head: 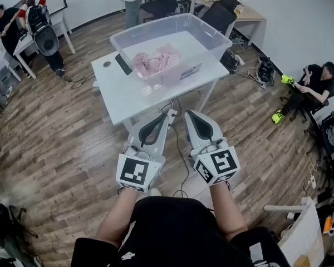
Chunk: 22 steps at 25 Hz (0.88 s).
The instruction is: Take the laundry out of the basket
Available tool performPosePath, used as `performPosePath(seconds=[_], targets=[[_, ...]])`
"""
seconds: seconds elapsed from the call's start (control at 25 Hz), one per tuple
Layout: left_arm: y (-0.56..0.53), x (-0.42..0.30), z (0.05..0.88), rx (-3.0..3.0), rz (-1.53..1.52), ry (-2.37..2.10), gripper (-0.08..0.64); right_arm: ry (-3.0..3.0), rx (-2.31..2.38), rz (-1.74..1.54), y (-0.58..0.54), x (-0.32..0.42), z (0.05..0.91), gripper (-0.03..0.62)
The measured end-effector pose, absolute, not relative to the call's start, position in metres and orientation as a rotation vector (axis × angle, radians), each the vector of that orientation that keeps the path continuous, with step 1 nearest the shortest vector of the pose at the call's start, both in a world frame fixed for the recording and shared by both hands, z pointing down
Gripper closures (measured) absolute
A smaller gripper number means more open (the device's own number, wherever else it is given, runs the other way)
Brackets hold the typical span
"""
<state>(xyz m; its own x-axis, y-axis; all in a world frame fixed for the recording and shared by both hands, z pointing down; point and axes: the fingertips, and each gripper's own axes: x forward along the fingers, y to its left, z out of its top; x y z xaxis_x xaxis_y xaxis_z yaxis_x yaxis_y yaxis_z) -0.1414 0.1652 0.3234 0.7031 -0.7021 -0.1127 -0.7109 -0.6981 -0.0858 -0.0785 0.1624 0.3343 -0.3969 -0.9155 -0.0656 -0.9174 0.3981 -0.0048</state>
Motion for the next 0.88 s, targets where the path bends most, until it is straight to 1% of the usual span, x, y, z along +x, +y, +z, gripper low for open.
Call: performPosePath(seconds=[0.44,0.88], targets=[[0.159,-0.17,0.333,-2.878,0.142,1.034,0.551,2.57,-1.766,0.05,0.152,-0.109,0.345,0.597],[0.159,-0.172,0.345,-2.906,0.102,1.02,0.551,2.587,-1.764,0.063,0.151,-0.122,0.346,0.597]])
